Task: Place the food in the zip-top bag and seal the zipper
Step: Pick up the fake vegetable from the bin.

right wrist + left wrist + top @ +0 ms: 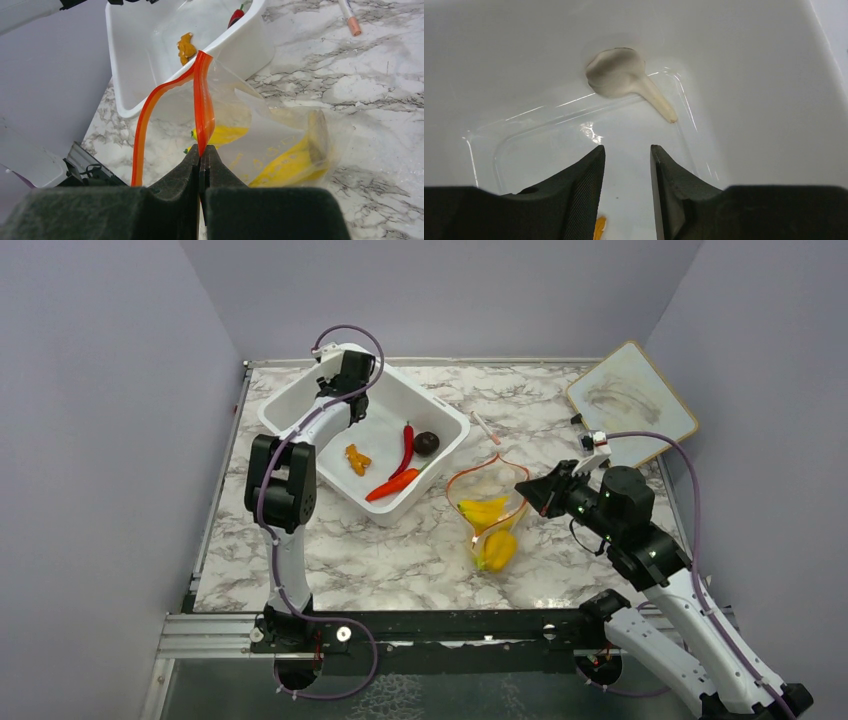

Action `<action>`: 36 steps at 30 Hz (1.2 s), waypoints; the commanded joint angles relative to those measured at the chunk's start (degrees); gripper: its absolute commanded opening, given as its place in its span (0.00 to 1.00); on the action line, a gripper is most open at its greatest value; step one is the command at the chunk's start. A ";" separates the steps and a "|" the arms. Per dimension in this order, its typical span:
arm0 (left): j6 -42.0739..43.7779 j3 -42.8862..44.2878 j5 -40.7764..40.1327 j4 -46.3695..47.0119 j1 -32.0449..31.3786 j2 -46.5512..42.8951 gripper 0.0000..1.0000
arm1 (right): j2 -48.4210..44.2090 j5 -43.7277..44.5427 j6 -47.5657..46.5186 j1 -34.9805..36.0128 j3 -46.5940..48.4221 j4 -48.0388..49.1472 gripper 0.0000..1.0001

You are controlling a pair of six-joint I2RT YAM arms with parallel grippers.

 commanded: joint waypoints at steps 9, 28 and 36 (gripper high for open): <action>-15.45 8.45 5.46 -0.16 1.15 8.94 0.38 | 0.64 1.61 -2.02 -0.09 0.90 2.38 0.01; -12.06 16.31 3.82 -0.68 2.01 17.32 0.36 | 1.52 2.38 -2.91 -0.11 0.40 3.23 0.01; -12.26 16.18 5.08 -0.70 2.61 18.89 0.36 | 2.25 2.29 -2.74 -0.09 0.41 4.02 0.01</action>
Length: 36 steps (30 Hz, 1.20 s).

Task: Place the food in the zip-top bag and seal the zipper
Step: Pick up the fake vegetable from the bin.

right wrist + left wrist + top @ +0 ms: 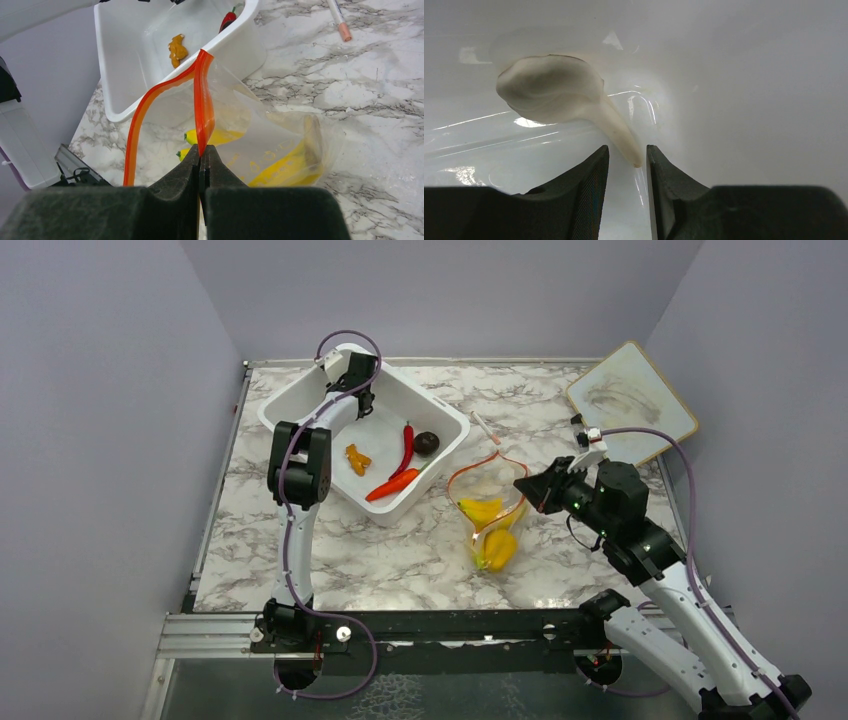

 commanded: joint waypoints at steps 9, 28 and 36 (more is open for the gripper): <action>0.70 1.15 2.10 -0.26 1.11 3.24 0.36 | 0.29 0.76 -0.68 -0.09 0.50 2.51 0.01; 0.31 -8.54 5.05 -1.80 1.14 -5.75 0.20 | -1.68 -0.29 0.59 -0.09 0.57 1.87 0.01; 1.37 -14.40 6.63 -1.61 1.13 -10.31 0.09 | -3.41 -0.41 1.55 -0.11 0.28 0.80 0.01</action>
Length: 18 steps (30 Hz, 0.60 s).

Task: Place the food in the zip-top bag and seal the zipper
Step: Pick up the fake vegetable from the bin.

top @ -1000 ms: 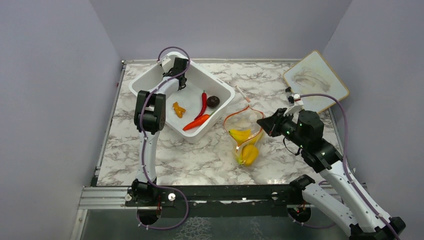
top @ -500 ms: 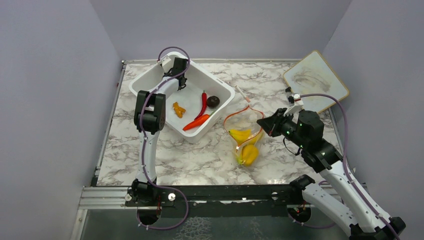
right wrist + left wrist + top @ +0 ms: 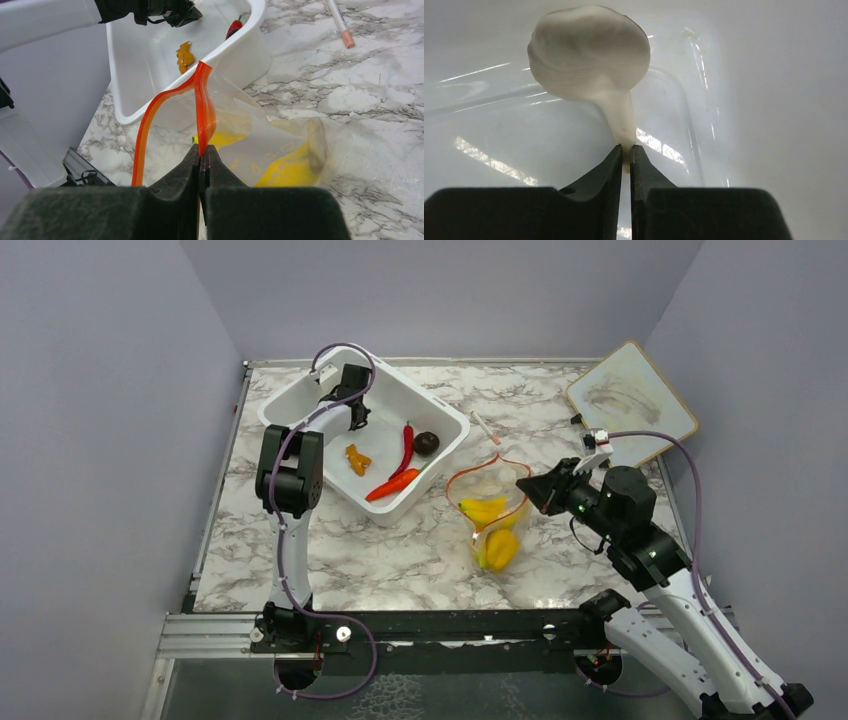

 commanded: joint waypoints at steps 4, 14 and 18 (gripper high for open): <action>1.45 -5.70 2.97 -1.64 0.16 -5.78 0.06 | -2.16 -0.60 1.52 -0.09 -0.24 0.07 0.01; 6.09 -13.52 5.44 0.90 -1.55 -12.21 0.00 | -2.80 -1.24 2.50 -0.09 -0.38 -1.06 0.01; 7.11 -16.17 5.36 1.77 -1.80 -15.43 0.00 | -3.10 -1.42 2.59 -0.09 -0.49 -1.75 0.01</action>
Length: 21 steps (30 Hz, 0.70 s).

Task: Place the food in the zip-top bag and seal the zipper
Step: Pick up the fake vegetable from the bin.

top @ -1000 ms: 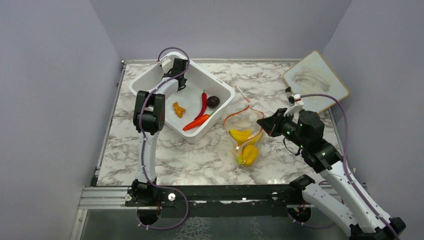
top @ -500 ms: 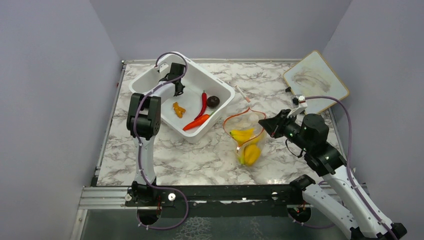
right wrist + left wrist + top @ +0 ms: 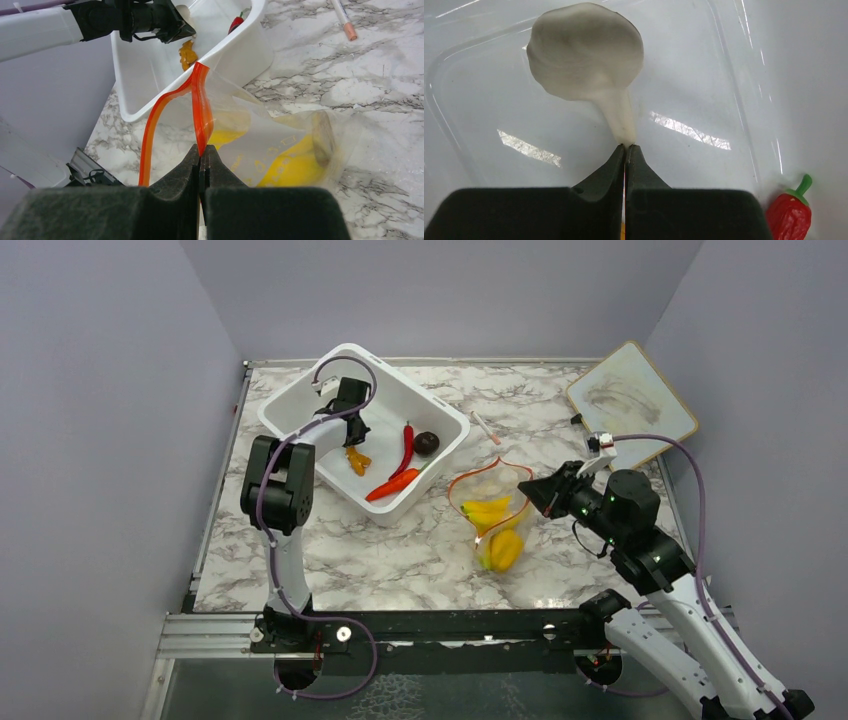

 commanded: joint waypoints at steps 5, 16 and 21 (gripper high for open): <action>3.72 -7.01 4.89 6.72 -0.77 -9.47 0.00 | -1.34 -1.18 0.52 -0.09 -0.21 -0.46 0.01; 8.82 -8.92 8.50 7.19 -1.67 -14.45 0.00 | -0.17 -1.89 0.89 -0.09 -0.77 0.16 0.01; 11.88 -10.46 12.14 7.22 -2.66 -18.66 0.00 | 0.77 -2.31 -0.02 -0.09 -1.13 0.11 0.01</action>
